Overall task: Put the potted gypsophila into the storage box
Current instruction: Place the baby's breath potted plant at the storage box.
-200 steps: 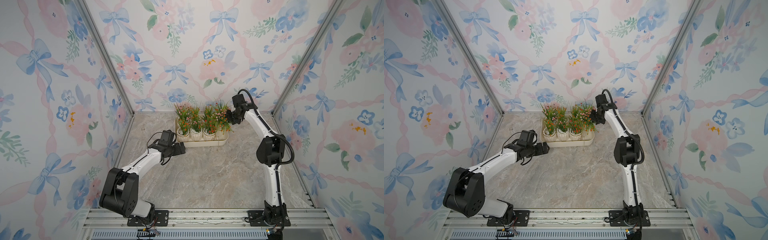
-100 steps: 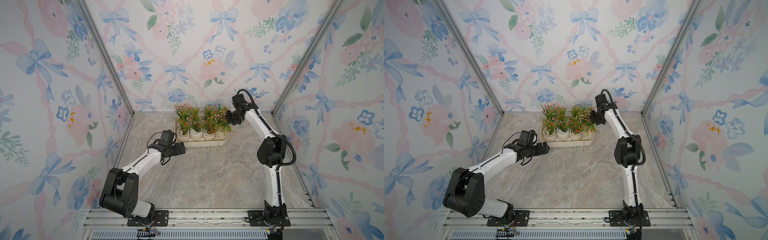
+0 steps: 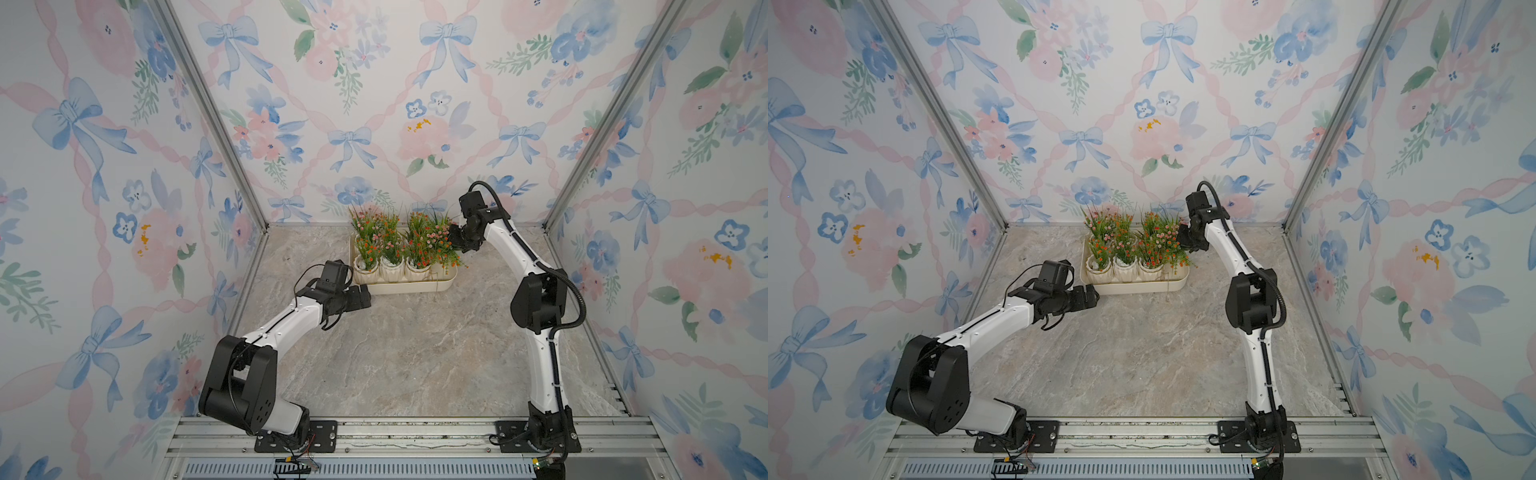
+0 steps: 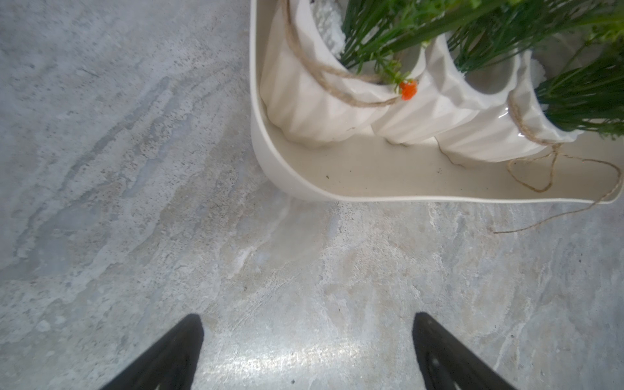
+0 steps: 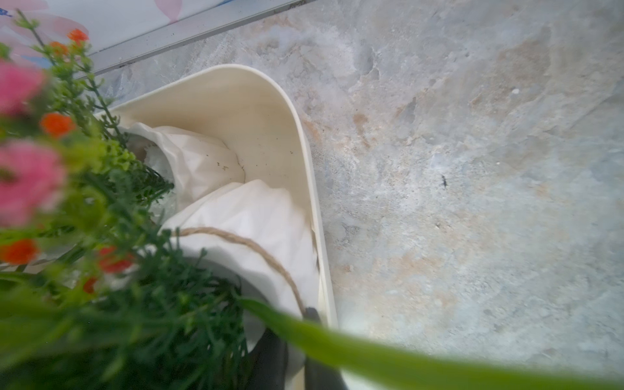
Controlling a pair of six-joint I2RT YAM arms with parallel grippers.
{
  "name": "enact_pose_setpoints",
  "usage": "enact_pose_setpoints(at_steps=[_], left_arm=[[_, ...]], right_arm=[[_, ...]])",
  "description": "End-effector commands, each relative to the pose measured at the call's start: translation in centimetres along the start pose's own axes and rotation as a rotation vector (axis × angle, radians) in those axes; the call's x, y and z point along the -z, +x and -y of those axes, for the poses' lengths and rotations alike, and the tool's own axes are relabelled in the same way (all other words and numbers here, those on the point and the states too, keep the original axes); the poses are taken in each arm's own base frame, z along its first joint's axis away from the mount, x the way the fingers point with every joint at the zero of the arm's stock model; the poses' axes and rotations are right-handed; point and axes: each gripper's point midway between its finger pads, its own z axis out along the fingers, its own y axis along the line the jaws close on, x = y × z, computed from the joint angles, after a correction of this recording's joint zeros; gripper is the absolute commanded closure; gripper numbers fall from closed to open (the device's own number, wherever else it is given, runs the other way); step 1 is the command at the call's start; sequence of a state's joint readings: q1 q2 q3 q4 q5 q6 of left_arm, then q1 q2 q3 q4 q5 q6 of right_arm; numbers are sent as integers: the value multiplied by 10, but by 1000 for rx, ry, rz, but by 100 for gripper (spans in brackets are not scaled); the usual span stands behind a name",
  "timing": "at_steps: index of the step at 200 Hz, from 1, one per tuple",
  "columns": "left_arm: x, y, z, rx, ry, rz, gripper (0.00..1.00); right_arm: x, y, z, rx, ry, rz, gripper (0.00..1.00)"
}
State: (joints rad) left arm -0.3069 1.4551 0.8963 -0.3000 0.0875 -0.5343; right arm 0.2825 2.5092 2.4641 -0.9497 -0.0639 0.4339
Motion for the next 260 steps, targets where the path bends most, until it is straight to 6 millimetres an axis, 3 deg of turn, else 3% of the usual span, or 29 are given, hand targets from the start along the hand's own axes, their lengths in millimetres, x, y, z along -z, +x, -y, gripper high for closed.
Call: enact_pose_setpoints(at_steps=[1, 95, 144, 209, 260], left_arm=[[-2, 0, -1, -13, 4, -7, 2], [-5, 1, -4, -10, 0, -17, 2], [-5, 2, -4, -9, -2, -18, 2], [0, -1, -1, -5, 10, -5, 2], [11, -5, 1, 0, 22, 26, 2]], right_arm=[[-24, 10, -11, 9, -14, -23, 100], [-45, 23, -20, 14, -22, -46, 98], [-46, 24, -20, 12, -25, -50, 94], [-20, 15, -20, 29, -9, -8, 61], [17, -2, -7, 22, 52, 64, 50]])
